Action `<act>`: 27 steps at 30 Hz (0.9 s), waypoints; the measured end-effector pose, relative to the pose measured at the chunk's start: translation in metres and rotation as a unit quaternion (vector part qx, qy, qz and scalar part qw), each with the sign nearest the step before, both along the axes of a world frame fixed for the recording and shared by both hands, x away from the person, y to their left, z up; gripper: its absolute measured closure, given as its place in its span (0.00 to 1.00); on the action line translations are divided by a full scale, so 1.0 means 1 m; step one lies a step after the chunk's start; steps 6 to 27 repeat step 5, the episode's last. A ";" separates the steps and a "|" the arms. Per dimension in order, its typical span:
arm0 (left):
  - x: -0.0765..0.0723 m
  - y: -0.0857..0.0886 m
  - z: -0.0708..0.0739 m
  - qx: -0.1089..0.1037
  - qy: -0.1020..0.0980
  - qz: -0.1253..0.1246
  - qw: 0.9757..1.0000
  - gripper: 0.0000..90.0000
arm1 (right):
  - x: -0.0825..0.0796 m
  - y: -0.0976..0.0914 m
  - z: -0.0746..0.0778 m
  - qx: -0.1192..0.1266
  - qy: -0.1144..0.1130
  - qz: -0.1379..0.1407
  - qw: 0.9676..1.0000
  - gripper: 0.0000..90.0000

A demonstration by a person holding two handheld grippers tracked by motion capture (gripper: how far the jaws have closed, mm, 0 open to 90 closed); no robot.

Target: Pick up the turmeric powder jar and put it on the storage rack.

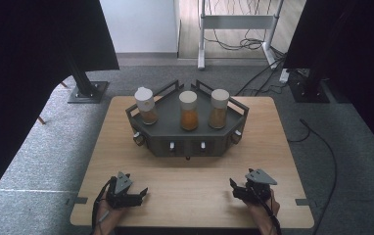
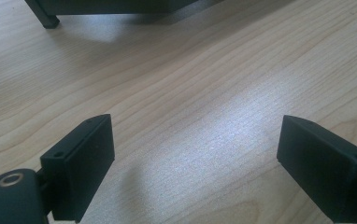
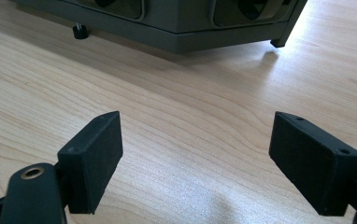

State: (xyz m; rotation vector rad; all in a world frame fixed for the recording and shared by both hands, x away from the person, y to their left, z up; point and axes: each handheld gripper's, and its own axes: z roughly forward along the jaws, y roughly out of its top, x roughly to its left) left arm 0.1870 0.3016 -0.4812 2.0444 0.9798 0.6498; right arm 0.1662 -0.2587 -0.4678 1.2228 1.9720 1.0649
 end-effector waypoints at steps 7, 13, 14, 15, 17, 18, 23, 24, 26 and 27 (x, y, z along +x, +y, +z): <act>0.000 0.000 0.000 -0.001 0.000 0.001 1.000 0.12 | 0.000 0.000 -0.001 0.001 0.001 0.000 1.000 0.19; 0.000 0.000 0.000 -0.001 0.000 0.001 1.000 0.12 | 0.000 0.000 -0.001 0.001 0.001 0.000 1.000 0.19; 0.000 0.000 0.000 -0.001 0.000 0.001 1.000 0.12 | 0.000 0.000 -0.001 0.001 0.001 0.000 1.000 0.19; 0.000 0.000 0.000 -0.001 0.000 0.001 1.000 0.12 | 0.000 0.000 -0.001 0.001 0.001 0.000 1.000 0.19; 0.000 0.000 0.000 -0.001 0.000 0.001 1.000 0.12 | 0.000 0.000 -0.001 0.001 0.001 0.000 1.000 0.19; 0.000 0.000 0.000 -0.001 0.000 0.001 1.000 0.12 | 0.000 0.000 -0.001 0.001 0.001 0.000 1.000 0.19; 0.000 0.000 0.000 -0.001 0.000 0.001 1.000 0.12 | 0.000 0.000 -0.001 0.001 0.001 0.000 1.000 0.19; 0.000 0.000 0.000 -0.001 0.000 0.001 1.000 0.12 | 0.000 0.000 -0.001 0.001 0.001 0.000 1.000 0.19; 0.000 0.000 0.000 -0.001 0.000 0.001 1.000 0.12 | 0.000 0.000 -0.001 0.001 0.001 0.000 1.000 0.19; 0.000 0.000 0.000 -0.001 0.000 0.001 1.000 0.12 | 0.000 0.000 -0.001 0.001 0.001 0.000 1.000 0.19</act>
